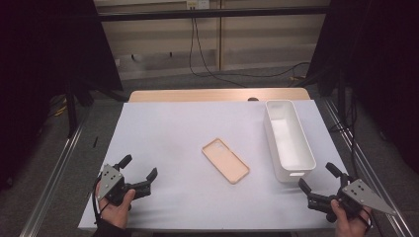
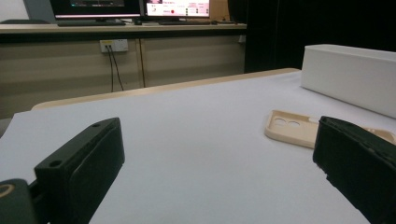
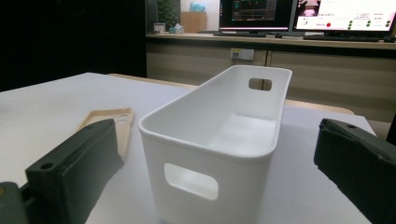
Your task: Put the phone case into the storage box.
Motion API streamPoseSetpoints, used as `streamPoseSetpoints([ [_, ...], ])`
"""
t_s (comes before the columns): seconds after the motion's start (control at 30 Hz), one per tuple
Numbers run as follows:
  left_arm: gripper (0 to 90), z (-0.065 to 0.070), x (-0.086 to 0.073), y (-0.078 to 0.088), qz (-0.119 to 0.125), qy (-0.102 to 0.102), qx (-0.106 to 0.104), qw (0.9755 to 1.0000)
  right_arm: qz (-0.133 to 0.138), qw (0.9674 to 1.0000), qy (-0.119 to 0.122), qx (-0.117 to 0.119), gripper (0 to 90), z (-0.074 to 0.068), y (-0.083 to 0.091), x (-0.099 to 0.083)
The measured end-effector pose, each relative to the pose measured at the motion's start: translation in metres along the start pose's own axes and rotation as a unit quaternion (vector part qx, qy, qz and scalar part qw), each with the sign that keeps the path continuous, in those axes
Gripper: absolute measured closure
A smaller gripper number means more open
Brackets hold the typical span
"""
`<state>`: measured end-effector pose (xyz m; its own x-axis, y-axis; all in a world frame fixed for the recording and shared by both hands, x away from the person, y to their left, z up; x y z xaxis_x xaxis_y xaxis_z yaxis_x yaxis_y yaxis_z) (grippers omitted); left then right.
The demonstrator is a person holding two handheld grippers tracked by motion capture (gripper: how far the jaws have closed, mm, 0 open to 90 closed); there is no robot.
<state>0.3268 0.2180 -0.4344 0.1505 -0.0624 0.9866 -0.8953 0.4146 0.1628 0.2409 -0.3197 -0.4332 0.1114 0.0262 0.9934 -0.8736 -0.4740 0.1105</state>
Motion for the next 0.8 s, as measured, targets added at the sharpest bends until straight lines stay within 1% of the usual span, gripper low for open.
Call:
streamPoseSetpoints([
  [0.07, 1.9, 0.000, 0.000, 0.000, -0.002, 0.000, -0.003, 1.0000, 0.001, 1.0000, 0.000, 0.001, 0.0, 0.000, 0.000, 0.000],
  [0.13, 1.9, 0.002, 0.000, -0.001, -0.004, 0.005, -0.006, 1.0000, 0.000, 1.0000, -0.001, 0.002, 0.0, 0.001, 0.000, 0.000],
  [0.23, 2.0, 0.004, 0.000, -0.001, -0.003, -0.001, -0.010, 0.9999, 0.000, 1.0000, 0.000, 0.003, 0.0, 0.001, 0.000, -0.001],
  [0.27, 2.0, 0.005, 0.000, -0.001, -0.003, 0.003, -0.012, 0.9999, 0.000, 1.0000, 0.001, 0.003, 0.0, 0.001, 0.000, -0.001],
  [0.3, 2.1, 0.005, 0.000, -0.001, -0.005, -0.001, -0.014, 0.9999, 0.000, 1.0000, 0.000, 0.004, 0.0, 0.001, 0.000, -0.001],
  [0.33, 2.1, 0.005, 0.000, -0.002, -0.009, 0.001, -0.018, 0.9998, 0.000, 1.0000, 0.000, 0.004, 0.0, 0.001, 0.000, -0.001],
  [0.37, 2.7, 0.005, 0.000, -0.002, -0.009, 0.001, -0.018, 0.9998, -0.001, 1.0000, 0.001, 0.004, 0.0, 0.001, 0.000, -0.001],
  [0.4, 3.1, 0.007, -0.001, -0.003, -0.021, 0.006, -0.027, 0.9994, -0.001, 1.0000, 0.000, 0.004, 0.0, 0.001, 0.000, -0.001],
  [0.43, 3.1, 0.008, -0.001, -0.003, -0.023, 0.005, -0.027, 0.9994, -0.001, 1.0000, -0.001, 0.004, 0.0, 0.001, -0.001, -0.001],
  [0.53, 3.1, 0.011, 0.000, -0.003, -0.025, 0.008, -0.036, 0.9990, 0.000, 1.0000, 0.000, 0.005, 0.0, 0.002, -0.001, -0.001],
  [0.57, 3.1, 0.012, 0.000, -0.003, -0.025, 0.005, -0.038, 0.9990, -0.001, 1.0000, -0.001, 0.007, 0.0, 0.002, -0.001, -0.001],
  [0.67, 3.6, 0.016, 0.000, -0.003, -0.027, 0.010, -0.048, 0.9984, -0.001, 1.0000, 0.000, 0.007, 0.0, 0.001, -0.002, -0.001],
  [0.77, 3.7, 0.017, 0.001, -0.003, -0.034, 0.021, -0.064, 0.9971, 0.000, 1.0000, 0.000, 0.009, 0.0, -0.001, -0.001, -0.001],
  [0.8, 3.8, 0.016, 0.002, -0.003, -0.035, 0.027, -0.074, 0.9963, -0.002, 1.0000, 0.001, 0.010, 0.0, -0.001, -0.001, -0.001],
])
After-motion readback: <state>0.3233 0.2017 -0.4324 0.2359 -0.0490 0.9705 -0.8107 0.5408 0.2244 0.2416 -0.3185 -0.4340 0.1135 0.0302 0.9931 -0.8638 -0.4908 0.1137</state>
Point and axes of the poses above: each handheld gripper's, and its own axes: y roughly backward along the jaws, x roughly out of its top, z roughly to its right, the point moved 3 cm from there along -y, roughly forward along the jaws, and after that the axes turned 8 degrees about x, right-handed, at the moved point
